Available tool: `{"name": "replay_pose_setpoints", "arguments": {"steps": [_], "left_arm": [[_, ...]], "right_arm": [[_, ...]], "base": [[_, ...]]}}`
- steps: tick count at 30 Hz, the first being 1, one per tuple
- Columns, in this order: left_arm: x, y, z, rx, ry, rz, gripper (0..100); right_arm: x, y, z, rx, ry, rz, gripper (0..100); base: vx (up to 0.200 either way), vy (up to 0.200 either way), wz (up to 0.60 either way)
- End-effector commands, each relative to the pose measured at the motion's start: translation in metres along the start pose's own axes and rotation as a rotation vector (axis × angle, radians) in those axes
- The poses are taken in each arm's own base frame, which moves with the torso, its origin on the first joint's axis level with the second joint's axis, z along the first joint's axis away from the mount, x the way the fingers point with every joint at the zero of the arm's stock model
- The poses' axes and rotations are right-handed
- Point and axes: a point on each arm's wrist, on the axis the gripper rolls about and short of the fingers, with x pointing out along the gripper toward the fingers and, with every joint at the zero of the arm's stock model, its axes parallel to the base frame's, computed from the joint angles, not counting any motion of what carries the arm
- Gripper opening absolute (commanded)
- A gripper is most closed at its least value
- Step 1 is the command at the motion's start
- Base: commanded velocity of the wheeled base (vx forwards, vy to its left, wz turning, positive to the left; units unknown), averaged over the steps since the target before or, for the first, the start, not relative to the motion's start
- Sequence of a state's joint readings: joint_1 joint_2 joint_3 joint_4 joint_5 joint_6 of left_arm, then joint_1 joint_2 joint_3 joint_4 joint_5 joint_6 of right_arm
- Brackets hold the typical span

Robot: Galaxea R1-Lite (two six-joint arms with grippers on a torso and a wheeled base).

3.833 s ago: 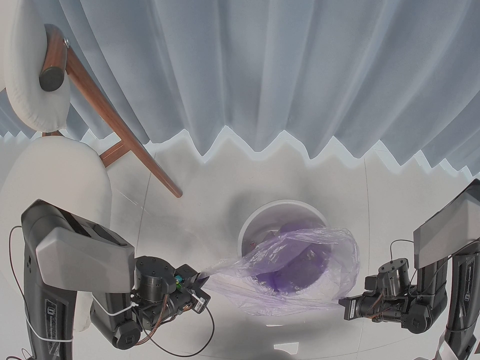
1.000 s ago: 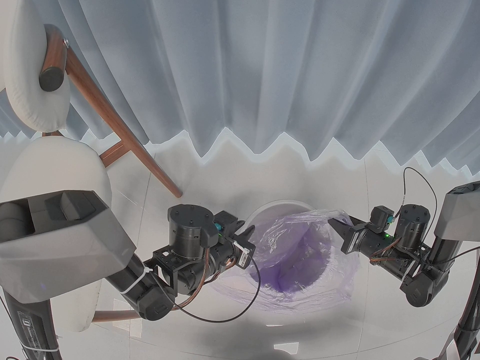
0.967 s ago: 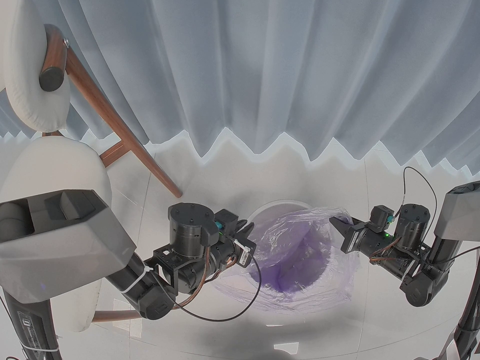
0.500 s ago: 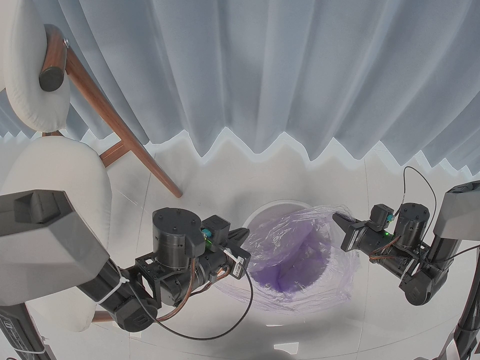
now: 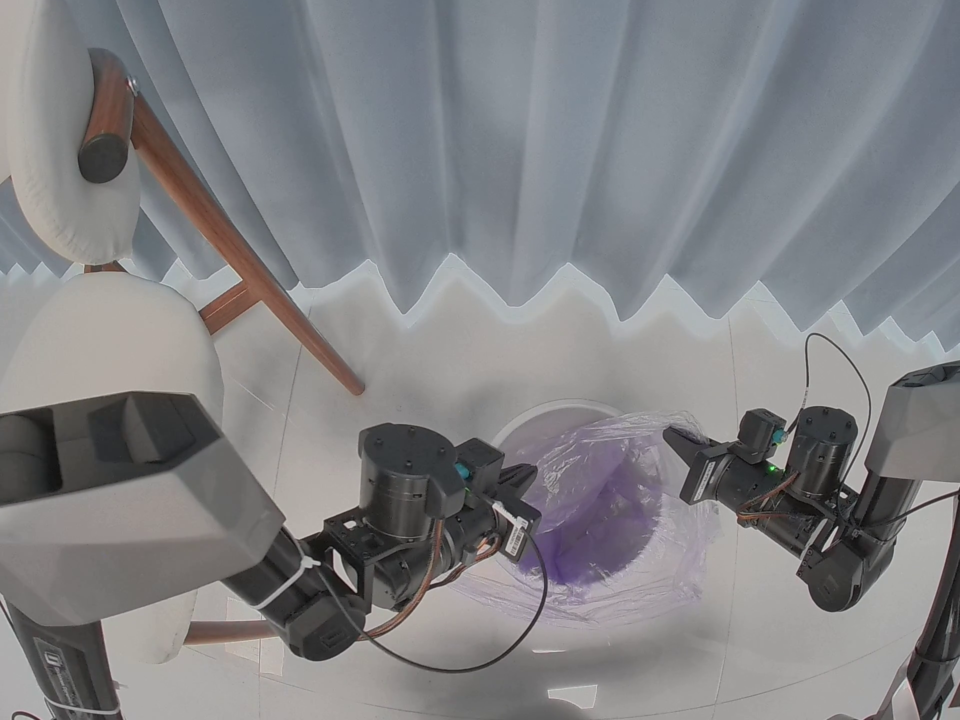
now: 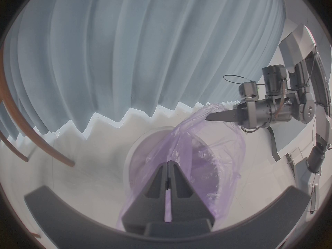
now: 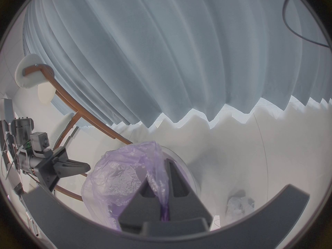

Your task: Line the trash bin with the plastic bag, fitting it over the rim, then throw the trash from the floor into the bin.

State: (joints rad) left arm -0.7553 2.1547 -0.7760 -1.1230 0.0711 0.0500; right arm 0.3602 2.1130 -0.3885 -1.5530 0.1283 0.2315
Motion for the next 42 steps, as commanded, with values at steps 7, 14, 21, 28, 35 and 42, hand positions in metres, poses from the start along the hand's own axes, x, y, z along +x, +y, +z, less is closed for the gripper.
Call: {"name": "replay_pose_setpoints", "arguments": {"steps": [7,14,21,28,35,42], "left_arm": [[0.048,0.001,-0.027,-0.005,0.021,0.012,0],[0.053,0.001,-0.019,-0.005,-0.033,0.024,0],[0.026,0.001,0.003,-0.014,-0.101,0.076,0],[0.006,0.004,-0.004,-0.007,-0.049,0.073,100],[0.03,0.003,-0.02,-0.004,-0.026,0.067,100],[0.057,0.006,-0.03,-0.008,-0.008,0.032,100]], "right_arm": [[-0.002,0.002,0.002,-0.002,-0.011,0.003,0],[-0.001,0.002,0.001,-0.002,-0.009,0.005,0],[-0.001,0.003,0.001,-0.002,-0.007,0.007,0],[0.0,0.004,0.002,-0.005,-0.012,0.013,0],[-0.001,0.008,0.0,-0.006,-0.007,0.013,0],[0.0,0.009,0.001,-0.006,-0.011,0.014,0]], "base": [[0.0,0.0,0.0],[0.0,0.0,0.0],[0.0,0.0,0.0],[0.0,0.0,0.0],[0.0,0.0,0.0],[0.0,0.0,0.0]]}}
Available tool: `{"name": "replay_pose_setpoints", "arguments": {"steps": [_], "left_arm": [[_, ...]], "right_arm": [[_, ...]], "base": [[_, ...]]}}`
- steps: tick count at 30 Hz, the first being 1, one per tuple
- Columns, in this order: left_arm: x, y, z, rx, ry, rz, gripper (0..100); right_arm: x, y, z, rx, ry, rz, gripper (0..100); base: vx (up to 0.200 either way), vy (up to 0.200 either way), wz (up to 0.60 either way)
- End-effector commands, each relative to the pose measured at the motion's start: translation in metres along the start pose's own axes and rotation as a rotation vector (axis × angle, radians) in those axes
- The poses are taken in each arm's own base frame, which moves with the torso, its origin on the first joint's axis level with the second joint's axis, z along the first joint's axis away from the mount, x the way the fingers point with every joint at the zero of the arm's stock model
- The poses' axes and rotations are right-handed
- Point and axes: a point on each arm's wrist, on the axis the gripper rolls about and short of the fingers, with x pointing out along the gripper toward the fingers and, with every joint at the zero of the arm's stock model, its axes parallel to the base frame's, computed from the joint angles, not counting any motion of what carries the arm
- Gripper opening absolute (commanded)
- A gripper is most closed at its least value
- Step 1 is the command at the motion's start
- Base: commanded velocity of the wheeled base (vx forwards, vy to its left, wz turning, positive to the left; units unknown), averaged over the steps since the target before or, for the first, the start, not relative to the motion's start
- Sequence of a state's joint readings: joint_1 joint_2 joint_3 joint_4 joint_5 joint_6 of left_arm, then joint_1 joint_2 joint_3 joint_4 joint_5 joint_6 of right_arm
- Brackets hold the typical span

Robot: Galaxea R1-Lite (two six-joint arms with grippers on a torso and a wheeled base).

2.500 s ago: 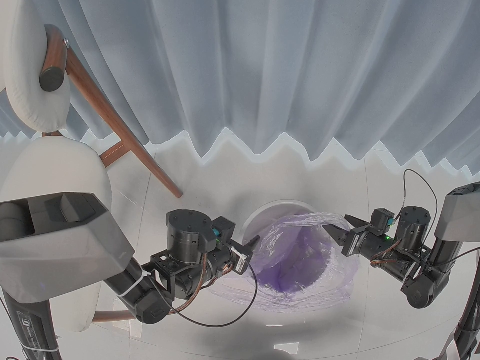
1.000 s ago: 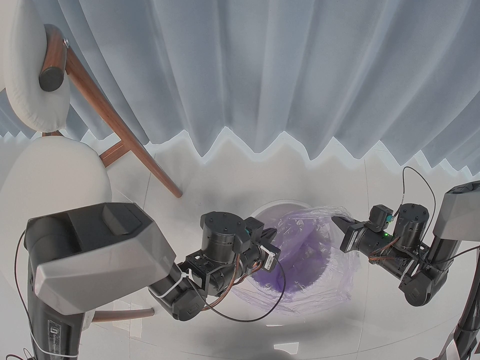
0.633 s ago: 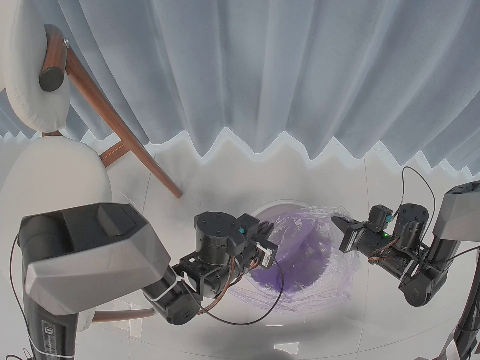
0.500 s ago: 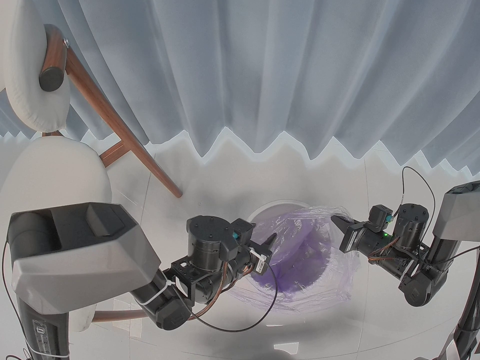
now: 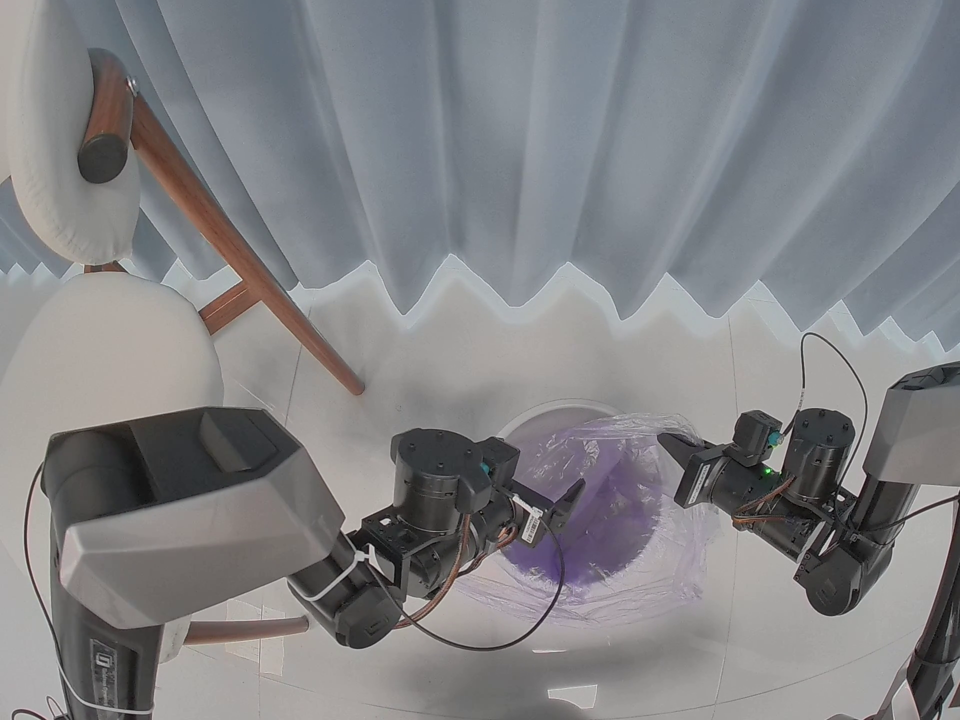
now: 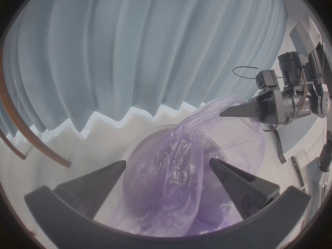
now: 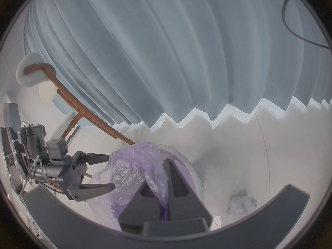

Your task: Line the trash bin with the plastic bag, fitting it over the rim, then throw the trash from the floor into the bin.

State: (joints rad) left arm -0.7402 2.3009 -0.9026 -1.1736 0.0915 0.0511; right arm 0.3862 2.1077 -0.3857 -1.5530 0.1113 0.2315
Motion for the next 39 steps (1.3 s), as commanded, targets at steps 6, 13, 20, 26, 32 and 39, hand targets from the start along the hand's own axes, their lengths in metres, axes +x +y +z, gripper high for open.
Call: {"name": "replay_pose_setpoints", "arguments": {"steps": [6,13,20,26,32,39], "left_arm": [[0.029,0.005,-0.004,-0.006,-0.014,0.009,0],[0.035,0.035,0.033,-0.016,-0.081,0.069,0],[0.042,0.047,0.057,-0.03,-0.051,0.091,0],[0.056,0.049,0.05,-0.035,-0.03,0.093,0],[0.061,0.049,0.046,-0.07,-0.01,0.094,0],[0.065,0.057,0.03,-0.116,0.015,0.119,0]], "right_arm": [[0.001,0.0,0.003,0.001,-0.019,0.006,0],[0.019,-0.018,0.01,0.015,-0.058,0.016,0],[0.054,-0.054,0.027,0.025,-0.069,0.013,0],[0.088,-0.074,0.026,0.028,-0.098,0.003,0],[0.097,-0.084,0.018,0.039,-0.068,0.004,0],[0.098,-0.099,0.004,0.054,-0.036,-0.022,0]], "base": [[0.0,0.0,0.0],[0.0,0.0,0.0],[0.0,0.0,0.0],[0.0,0.0,0.0],[0.0,0.0,0.0],[0.0,0.0,0.0]]}}
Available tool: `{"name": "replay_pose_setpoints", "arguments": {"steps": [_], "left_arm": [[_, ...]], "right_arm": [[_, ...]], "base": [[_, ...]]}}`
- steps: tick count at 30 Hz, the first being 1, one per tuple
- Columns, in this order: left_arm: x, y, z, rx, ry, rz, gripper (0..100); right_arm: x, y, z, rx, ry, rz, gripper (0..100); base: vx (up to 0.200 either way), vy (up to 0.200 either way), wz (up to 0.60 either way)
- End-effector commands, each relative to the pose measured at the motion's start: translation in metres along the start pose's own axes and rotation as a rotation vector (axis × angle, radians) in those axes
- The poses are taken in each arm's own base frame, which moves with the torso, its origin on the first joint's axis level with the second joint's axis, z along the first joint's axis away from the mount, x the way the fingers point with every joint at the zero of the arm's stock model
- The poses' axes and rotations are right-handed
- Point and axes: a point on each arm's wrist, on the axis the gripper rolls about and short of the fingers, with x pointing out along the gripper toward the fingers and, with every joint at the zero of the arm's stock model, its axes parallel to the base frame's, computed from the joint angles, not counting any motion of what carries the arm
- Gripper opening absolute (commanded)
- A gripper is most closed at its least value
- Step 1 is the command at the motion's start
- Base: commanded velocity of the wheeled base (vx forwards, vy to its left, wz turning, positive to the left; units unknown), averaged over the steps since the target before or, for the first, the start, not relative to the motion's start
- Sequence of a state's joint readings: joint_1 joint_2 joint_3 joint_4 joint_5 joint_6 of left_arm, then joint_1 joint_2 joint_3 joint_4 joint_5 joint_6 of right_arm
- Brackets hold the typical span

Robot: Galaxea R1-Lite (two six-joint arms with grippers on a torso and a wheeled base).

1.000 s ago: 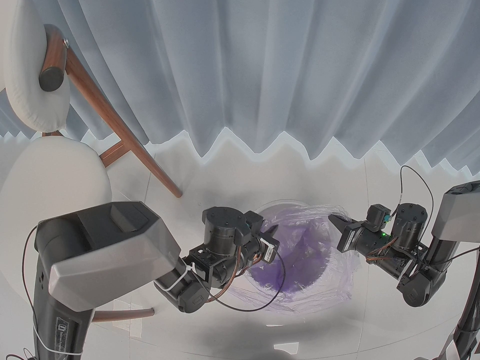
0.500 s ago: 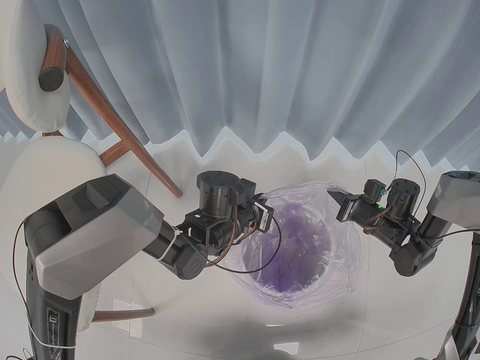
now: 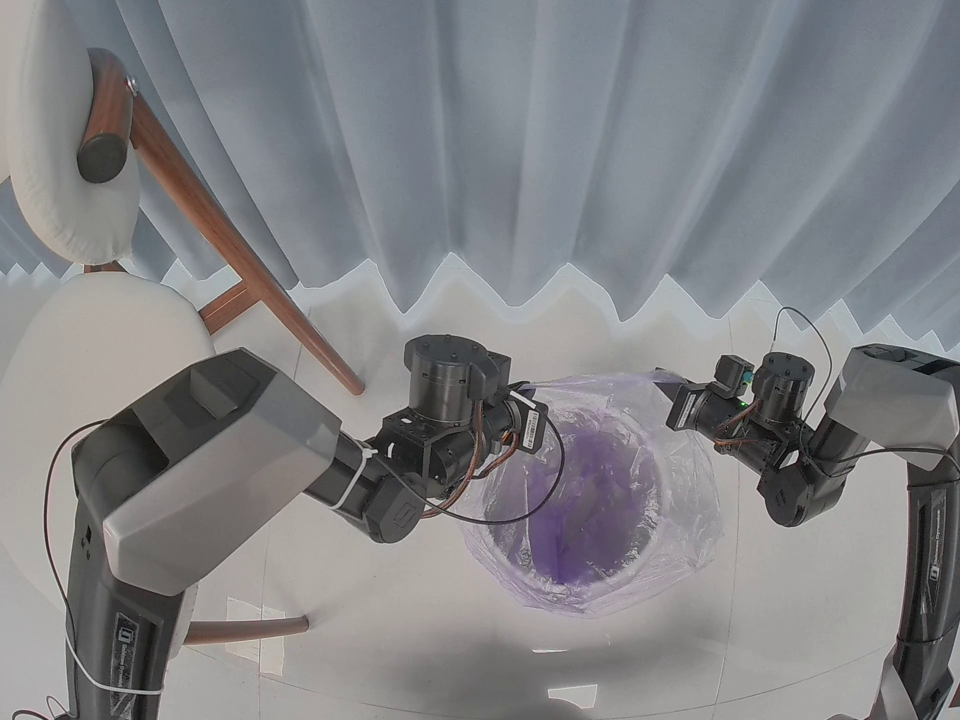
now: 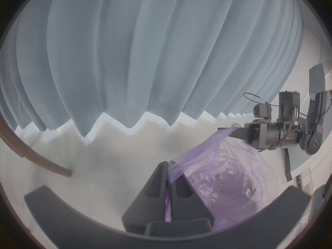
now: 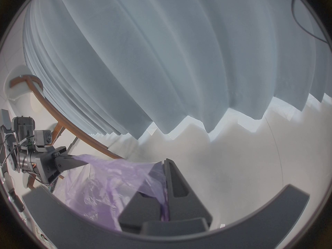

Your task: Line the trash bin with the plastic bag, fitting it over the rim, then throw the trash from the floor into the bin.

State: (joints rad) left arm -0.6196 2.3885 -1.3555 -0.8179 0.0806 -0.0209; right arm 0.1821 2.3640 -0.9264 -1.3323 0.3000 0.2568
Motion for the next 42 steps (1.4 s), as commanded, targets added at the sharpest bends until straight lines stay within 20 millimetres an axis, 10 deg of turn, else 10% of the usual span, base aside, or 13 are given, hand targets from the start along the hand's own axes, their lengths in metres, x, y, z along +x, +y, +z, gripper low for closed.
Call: {"name": "replay_pose_setpoints", "arguments": {"steps": [1,5,6,30,31,37,42], "left_arm": [[0.003,0.005,-0.013,-0.025,0.025,0.016,0],[0.001,0.011,-0.012,-0.048,0.027,0.041,0],[0.001,0.017,-0.011,-0.052,0.024,0.054,0],[0.005,0.027,-0.021,-0.156,0.04,0.101,0],[0.005,0.028,-0.022,-0.159,0.044,0.114,100],[-0.004,0.04,-0.004,-0.166,-0.007,0.137,100],[-0.054,0.043,0.023,-0.165,-0.008,0.132,100]], "right_arm": [[0.001,-0.011,-0.015,0.014,0.034,-0.027,0],[0.0,-0.011,-0.017,0.02,0.05,-0.029,0],[0.0,-0.012,-0.02,0.026,0.058,-0.027,100],[-0.116,0.025,0.03,0.248,-0.05,-0.035,100],[-0.12,0.027,0.028,0.246,-0.05,-0.035,100],[-0.138,0.035,0.023,0.245,-0.013,-0.043,100],[-0.15,0.046,0.008,0.232,0.062,-0.053,100]], "base": [[0.0,0.0,0.0],[0.0,0.0,0.0],[0.0,0.0,0.0],[0.0,0.0,0.0],[0.0,0.0,0.0],[0.0,0.0,0.0],[0.0,0.0,0.0]]}}
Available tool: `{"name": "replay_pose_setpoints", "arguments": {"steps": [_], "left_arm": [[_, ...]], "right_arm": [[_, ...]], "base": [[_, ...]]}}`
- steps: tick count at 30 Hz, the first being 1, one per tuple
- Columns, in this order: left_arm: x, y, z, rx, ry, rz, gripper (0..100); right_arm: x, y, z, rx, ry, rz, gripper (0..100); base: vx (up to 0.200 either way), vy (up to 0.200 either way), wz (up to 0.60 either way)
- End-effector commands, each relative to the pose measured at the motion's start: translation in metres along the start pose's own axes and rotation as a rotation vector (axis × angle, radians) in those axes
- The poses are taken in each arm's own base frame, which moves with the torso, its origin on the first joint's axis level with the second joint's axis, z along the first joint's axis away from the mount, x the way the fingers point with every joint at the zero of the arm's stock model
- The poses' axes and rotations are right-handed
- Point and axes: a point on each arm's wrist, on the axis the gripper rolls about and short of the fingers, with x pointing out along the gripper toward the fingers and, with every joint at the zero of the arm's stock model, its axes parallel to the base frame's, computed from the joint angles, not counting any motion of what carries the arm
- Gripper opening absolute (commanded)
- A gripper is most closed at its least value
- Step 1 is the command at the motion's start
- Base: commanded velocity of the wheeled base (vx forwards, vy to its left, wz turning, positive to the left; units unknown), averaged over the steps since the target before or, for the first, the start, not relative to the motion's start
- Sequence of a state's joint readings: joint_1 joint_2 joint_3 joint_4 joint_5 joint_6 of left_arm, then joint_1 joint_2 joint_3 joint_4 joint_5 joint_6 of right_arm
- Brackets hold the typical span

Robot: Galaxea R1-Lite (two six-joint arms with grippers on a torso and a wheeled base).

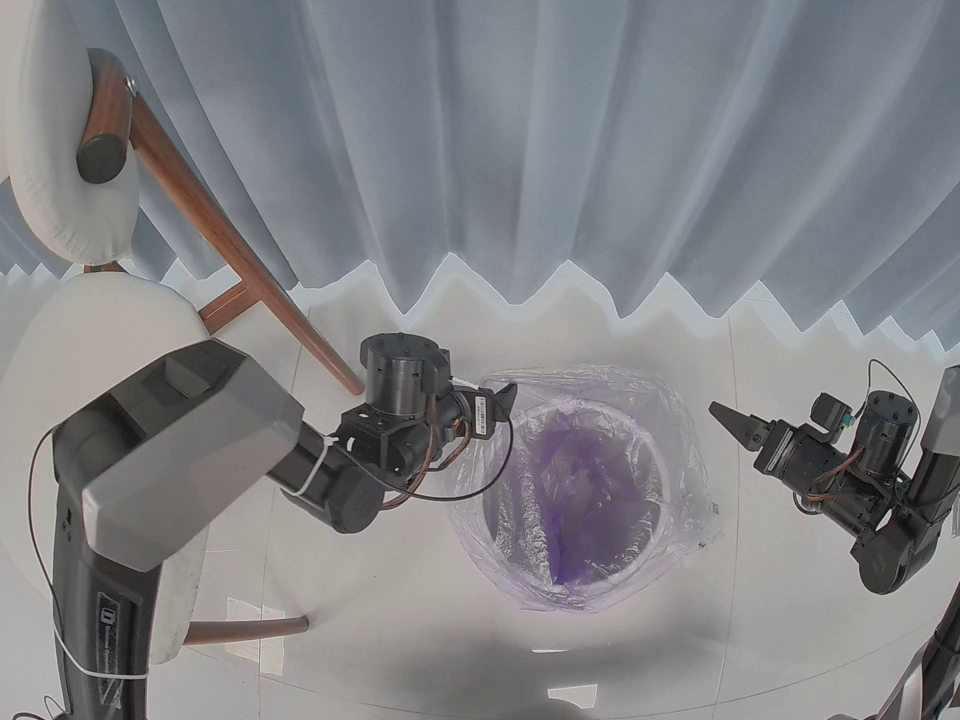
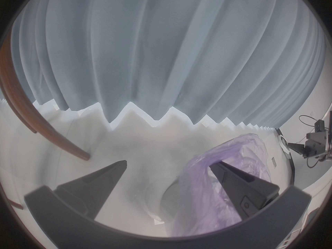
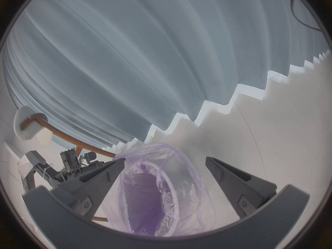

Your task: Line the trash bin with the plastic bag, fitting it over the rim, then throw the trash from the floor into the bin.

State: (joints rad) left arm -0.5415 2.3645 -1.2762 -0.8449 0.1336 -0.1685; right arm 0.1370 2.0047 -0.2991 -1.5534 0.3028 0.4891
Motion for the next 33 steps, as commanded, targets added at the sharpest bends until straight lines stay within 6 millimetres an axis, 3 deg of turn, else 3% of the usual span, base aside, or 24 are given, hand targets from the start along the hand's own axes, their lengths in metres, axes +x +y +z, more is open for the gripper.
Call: {"name": "replay_pose_setpoints", "arguments": {"steps": [1,2,6,8,13,22,33], "left_arm": [[-0.057,0.006,0.033,-0.005,-0.015,-0.008,100],[-0.06,0.007,0.032,-0.004,-0.008,-0.01,100],[-0.116,0.009,0.021,-0.005,0.083,-0.055,100],[-0.139,0.001,0.008,-0.022,0.143,-0.083,100],[-0.157,-0.019,-0.022,-0.081,0.257,-0.123,100],[-0.144,-0.043,-0.049,-0.151,0.294,-0.096,100],[-0.122,-0.045,-0.07,-0.146,0.299,-0.091,100]], "right_arm": [[-0.016,0.008,-0.011,-0.025,0.043,-0.01,100],[-0.016,0.008,-0.011,-0.026,0.043,-0.012,100],[-0.018,0.007,-0.015,-0.036,0.061,-0.02,100],[-0.02,0.007,-0.019,-0.047,0.078,-0.025,100],[-0.023,0.011,-0.029,-0.05,0.128,-0.017,100],[-0.021,0.015,-0.035,-0.056,0.141,-0.026,100],[-0.022,0.016,-0.033,-0.059,0.13,-0.026,100]], "base": [[0.0,0.0,0.0],[0.0,0.0,0.0],[0.0,0.0,0.0],[0.0,0.0,0.0],[0.0,0.0,0.0],[0.0,0.0,0.0],[0.0,0.0,0.0]]}}
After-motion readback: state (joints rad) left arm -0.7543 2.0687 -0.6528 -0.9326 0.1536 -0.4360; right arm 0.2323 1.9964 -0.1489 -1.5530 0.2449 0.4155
